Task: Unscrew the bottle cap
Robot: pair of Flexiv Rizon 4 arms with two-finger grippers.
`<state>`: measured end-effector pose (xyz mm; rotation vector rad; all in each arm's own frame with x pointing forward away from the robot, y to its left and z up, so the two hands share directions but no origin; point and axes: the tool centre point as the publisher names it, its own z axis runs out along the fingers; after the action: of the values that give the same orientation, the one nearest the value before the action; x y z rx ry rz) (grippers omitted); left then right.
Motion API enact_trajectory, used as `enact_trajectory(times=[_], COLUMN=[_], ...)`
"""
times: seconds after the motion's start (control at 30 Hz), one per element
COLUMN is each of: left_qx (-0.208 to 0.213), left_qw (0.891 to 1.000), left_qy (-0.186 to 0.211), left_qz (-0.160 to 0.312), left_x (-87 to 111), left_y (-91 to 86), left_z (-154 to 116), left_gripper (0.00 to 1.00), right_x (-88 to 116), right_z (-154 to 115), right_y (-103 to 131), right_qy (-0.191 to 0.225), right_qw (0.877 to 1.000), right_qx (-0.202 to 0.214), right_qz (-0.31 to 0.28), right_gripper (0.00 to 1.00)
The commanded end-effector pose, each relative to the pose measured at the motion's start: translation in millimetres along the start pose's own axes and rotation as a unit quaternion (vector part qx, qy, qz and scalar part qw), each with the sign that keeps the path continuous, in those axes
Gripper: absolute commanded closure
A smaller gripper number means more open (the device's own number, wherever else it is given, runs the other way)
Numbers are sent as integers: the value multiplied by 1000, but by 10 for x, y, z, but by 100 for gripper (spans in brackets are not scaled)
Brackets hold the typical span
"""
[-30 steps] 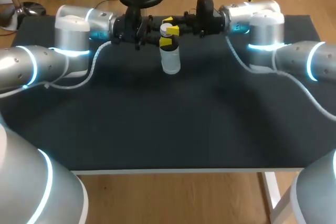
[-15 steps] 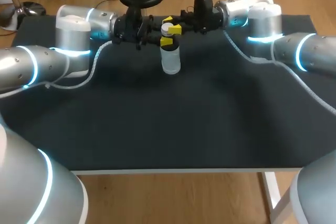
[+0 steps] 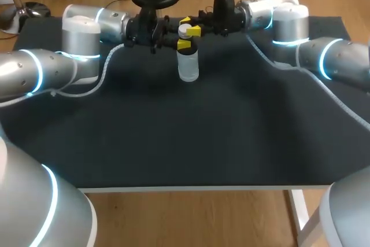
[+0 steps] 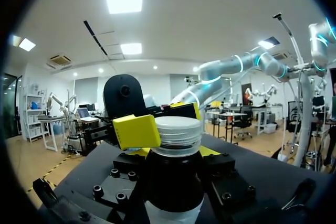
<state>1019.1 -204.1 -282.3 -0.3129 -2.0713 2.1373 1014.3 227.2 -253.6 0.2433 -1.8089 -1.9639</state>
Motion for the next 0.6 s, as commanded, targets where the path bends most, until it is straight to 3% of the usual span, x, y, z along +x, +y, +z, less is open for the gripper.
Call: enact_trajectory(times=[0.03, 0.37, 0.4, 0.43, 0.47, 0.6], left_qx=[2, 2, 2, 2, 2, 2], left_qw=[1000, 1000, 1000, 1000, 1000, 1000], left_qy=[5, 5, 5, 5, 5, 5], left_qz=[-1, -1, -1, -1, -1, -1], left_x=[-104, -104, -104, -104, -104, -104], left_y=[-14, -14, -14, -14, -14, -14], left_z=[21, 21, 21, 21, 21, 21], left_gripper=[100, 100, 100, 100, 100, 100], right_x=[-6, -4, -2, -9, -11, 23], right_z=[-4, -51, -54, -65, -72, -101], right_y=[-97, -61, -57, -50, -42, 10], right_qy=[-7, -21, -25, -36, -45, -108], right_qw=[1000, 1000, 1000, 999, 999, 994], right_qx=[-5, -15, -13, -11, -12, -9], right_qz=[0, -4, -2, -3, -8, -19], right_gripper=[100, 100, 76, 8, 0, 0])
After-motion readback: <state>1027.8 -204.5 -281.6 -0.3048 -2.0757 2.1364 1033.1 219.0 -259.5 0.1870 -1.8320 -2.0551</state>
